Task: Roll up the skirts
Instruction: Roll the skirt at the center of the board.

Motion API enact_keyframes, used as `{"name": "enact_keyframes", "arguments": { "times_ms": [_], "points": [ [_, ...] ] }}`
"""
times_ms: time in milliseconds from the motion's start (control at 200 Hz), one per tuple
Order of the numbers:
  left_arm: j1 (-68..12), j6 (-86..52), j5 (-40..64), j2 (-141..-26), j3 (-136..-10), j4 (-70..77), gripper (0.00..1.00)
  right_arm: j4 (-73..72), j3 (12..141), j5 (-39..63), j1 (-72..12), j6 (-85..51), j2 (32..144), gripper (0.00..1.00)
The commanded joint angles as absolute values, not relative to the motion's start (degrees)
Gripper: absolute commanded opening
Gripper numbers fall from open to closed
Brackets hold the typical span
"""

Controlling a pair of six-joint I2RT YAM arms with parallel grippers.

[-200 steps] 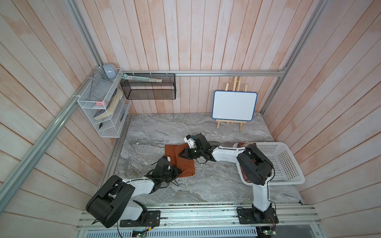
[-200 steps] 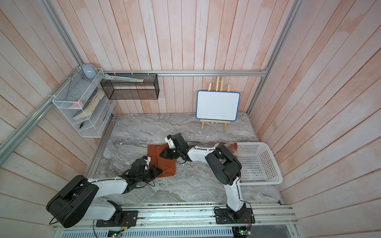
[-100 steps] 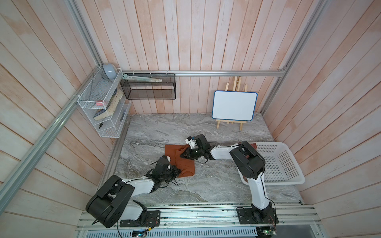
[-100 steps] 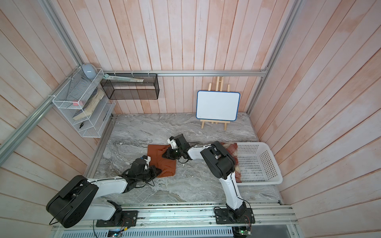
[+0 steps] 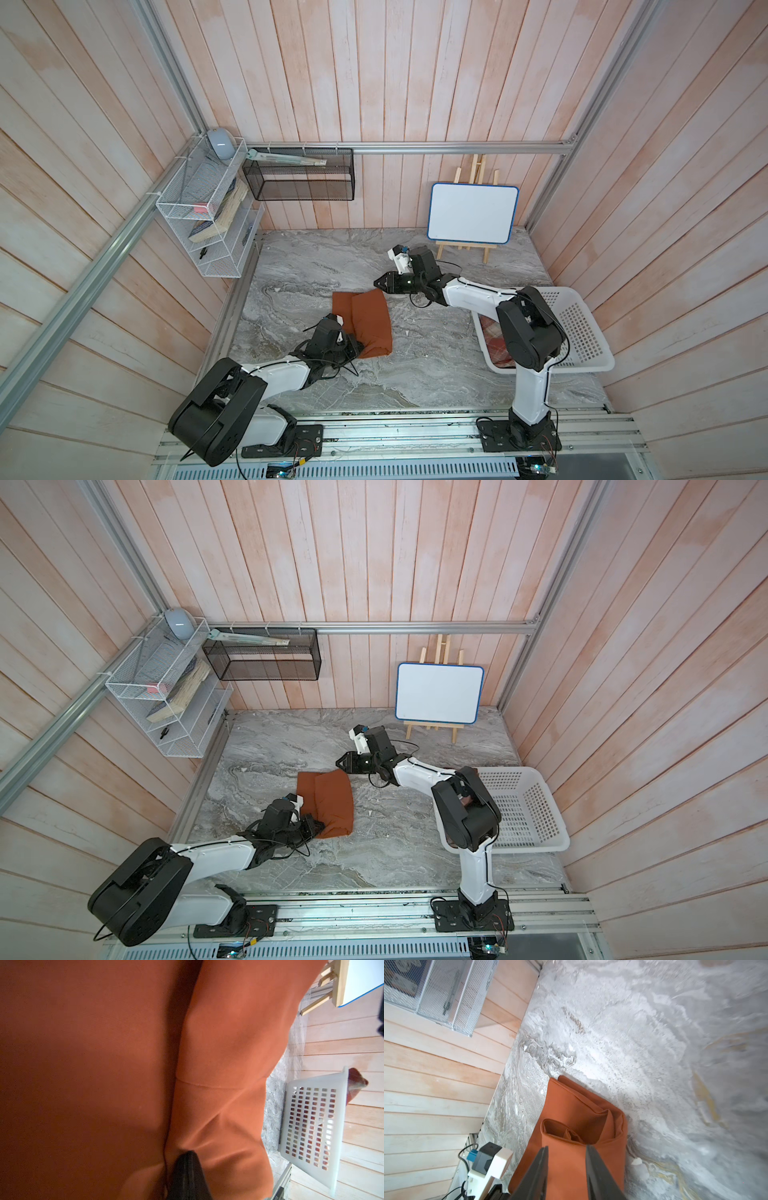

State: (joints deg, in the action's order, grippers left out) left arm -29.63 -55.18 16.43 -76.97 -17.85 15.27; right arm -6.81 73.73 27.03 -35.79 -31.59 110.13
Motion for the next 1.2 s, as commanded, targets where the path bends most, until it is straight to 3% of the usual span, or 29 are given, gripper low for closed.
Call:
{"name": "enact_keyframes", "arguments": {
  "times_ms": [0,80,220,625,840,1055,1195],
  "points": [
    [-29.5,-53.5,15.6,-77.1,-17.7,7.4,0.05,-3.3,68.0,23.5,-36.7,-28.0,105.8,0.51],
    [-29.4,-53.3,15.7,-77.1,-17.8,7.3,0.05,-3.6,62.8,24.0,-36.7,-25.9,103.6,0.59],
    [-29.2,-53.0,16.0,-77.8,-17.8,7.7,0.05,-9.4,55.9,30.9,-36.9,-25.7,103.1,0.63],
    [-29.1,-52.6,16.0,-79.1,-17.3,8.6,0.06,-6.5,55.9,34.5,-39.0,-23.5,111.1,0.61],
    [-28.8,-52.8,16.2,-79.8,-16.3,10.8,0.06,-24.8,47.9,48.7,-40.9,-34.2,114.8,0.53],
    [-28.8,-53.2,18.1,-82.0,-15.9,14.1,0.05,-46.0,44.2,52.8,-41.7,-47.3,116.6,0.39],
    [-28.8,-53.3,18.5,-80.2,-15.3,14.4,0.05,-44.5,46.1,50.5,-41.7,-48.2,115.9,0.07]
  ]
}}
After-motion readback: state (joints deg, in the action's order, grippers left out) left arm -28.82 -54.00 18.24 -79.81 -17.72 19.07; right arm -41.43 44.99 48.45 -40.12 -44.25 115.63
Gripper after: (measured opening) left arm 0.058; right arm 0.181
